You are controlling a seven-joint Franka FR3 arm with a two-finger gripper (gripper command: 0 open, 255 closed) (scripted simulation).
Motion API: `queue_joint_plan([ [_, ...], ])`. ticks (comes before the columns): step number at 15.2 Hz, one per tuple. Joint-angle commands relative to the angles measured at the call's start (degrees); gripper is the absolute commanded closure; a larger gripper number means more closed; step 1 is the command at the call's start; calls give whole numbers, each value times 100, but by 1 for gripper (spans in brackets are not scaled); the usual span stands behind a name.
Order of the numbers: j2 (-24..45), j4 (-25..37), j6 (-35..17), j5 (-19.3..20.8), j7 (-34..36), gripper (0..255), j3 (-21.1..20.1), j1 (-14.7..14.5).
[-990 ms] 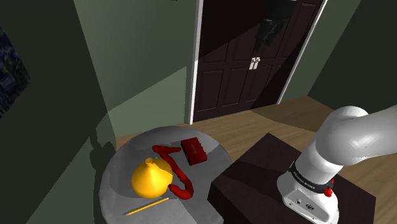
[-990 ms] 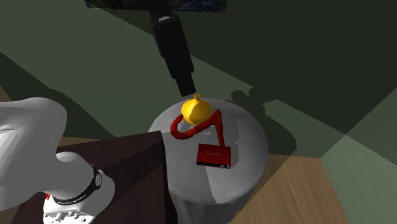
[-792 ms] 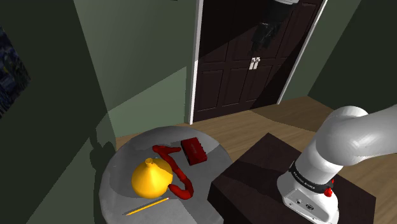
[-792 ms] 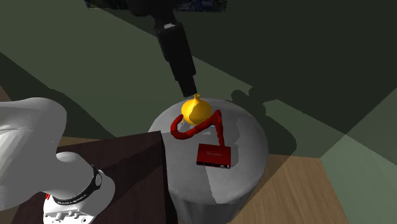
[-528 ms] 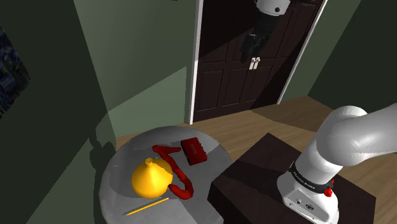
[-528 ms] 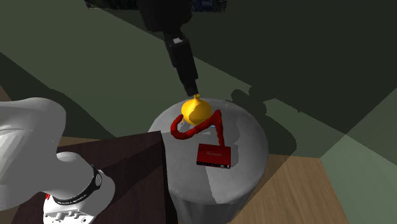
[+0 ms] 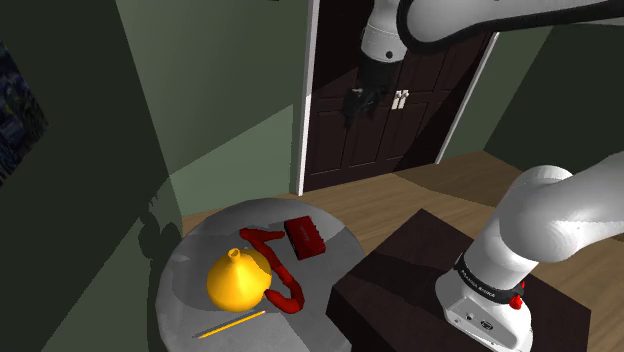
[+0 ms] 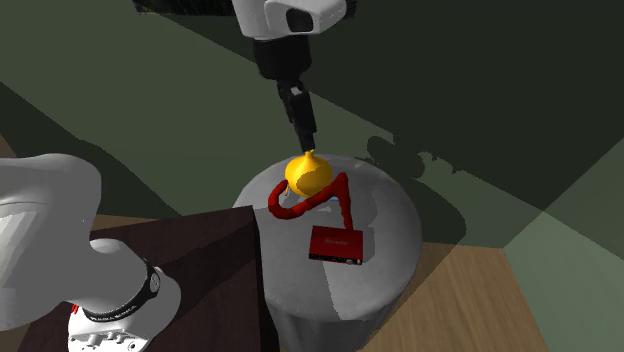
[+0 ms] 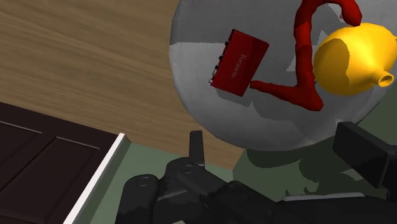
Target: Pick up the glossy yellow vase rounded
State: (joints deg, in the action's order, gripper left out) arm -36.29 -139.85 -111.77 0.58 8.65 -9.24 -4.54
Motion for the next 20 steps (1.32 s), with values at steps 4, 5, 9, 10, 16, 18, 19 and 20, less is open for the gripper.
queue_joint_plan([
  [4,700,-12,-580,-119,561,0,-470,-112],
  [5,852,-1,-694,-129,678,0,-565,-131],
  [9,1516,109,-1134,-108,1165,0,-950,-181],
  [10,1696,154,-1239,-82,1295,0,-1044,-190],
  [16,2885,569,-1786,282,2162,0,-1560,-234],
  [18,3319,764,-1927,491,2487,0,-1691,-269],
  [19,3542,871,-1988,609,2654,0,-1745,-296],
  [20,3767,986,-2041,734,2823,0,-1788,-330],
])
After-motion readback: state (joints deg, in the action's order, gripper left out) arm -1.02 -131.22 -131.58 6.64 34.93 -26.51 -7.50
